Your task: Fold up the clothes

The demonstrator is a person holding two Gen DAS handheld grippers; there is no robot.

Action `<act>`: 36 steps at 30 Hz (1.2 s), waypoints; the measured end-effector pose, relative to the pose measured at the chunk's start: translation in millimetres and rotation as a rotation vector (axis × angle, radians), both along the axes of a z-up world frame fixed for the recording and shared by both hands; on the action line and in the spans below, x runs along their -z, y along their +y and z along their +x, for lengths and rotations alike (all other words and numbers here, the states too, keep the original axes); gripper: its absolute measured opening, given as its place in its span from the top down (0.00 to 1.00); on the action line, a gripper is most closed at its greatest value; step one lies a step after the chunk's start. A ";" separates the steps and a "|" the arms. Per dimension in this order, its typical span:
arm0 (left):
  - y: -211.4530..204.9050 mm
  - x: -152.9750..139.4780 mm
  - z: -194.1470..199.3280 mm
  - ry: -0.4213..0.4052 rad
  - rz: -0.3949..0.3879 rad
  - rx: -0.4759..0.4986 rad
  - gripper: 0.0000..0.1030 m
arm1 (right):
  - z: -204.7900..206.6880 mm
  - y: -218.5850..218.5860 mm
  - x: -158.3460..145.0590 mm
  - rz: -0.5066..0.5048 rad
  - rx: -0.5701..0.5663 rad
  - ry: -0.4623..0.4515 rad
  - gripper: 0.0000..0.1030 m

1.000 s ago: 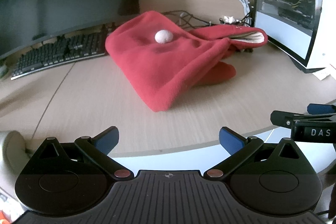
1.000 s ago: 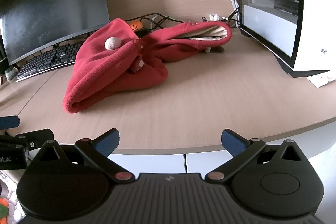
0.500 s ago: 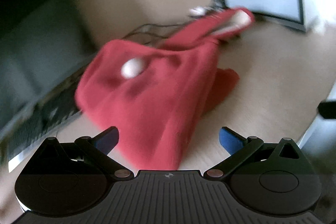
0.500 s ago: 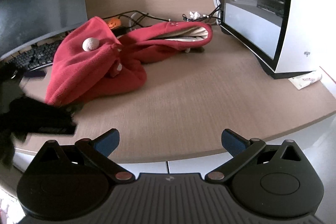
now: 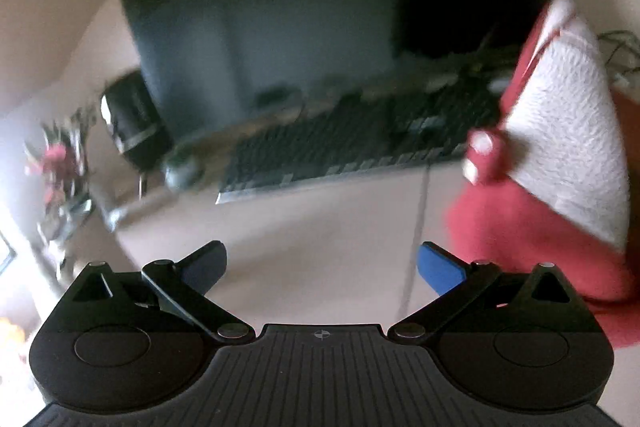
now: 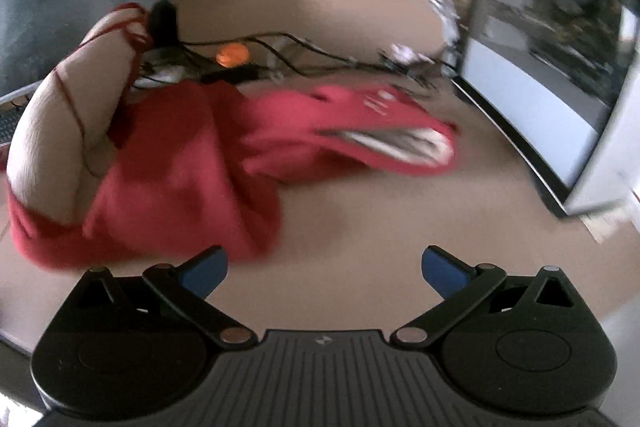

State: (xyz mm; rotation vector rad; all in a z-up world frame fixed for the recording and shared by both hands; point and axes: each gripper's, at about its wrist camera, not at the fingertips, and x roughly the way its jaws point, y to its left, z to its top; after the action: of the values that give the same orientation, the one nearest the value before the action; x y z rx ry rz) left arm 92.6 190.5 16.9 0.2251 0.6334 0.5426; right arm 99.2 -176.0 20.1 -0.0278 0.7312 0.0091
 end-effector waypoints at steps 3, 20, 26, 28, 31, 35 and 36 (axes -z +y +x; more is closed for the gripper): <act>28.3 -17.6 -9.8 -0.074 -0.179 0.011 0.00 | 37.6 17.4 3.5 -0.014 -0.053 -0.013 0.00; -10.4 25.3 112.0 0.176 -0.849 0.588 0.00 | 118.2 67.2 69.8 0.036 -0.173 0.161 0.00; -18.7 42.6 108.4 0.213 -0.888 0.558 0.00 | 115.0 30.8 45.7 0.047 -0.120 0.136 0.00; -22.5 44.9 105.9 0.213 -0.881 0.553 0.00 | 119.3 12.3 28.9 0.099 -0.077 0.100 0.00; -28.1 48.3 102.2 0.212 -0.871 0.546 0.00 | 139.3 -13.6 25.9 0.017 0.042 0.065 0.00; -38.0 49.7 99.8 0.210 -0.842 0.523 0.00 | 181.8 -56.4 39.3 0.066 0.112 0.108 0.00; -42.8 50.0 99.2 0.216 -0.821 0.516 0.00 | 193.9 -64.6 43.5 0.078 0.107 0.127 0.00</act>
State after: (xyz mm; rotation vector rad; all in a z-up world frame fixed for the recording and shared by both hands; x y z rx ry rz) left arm 191.8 147.7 -33.0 -0.3314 0.9194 -0.2630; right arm 293.1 -240.7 -23.4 0.0875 0.8575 -0.0631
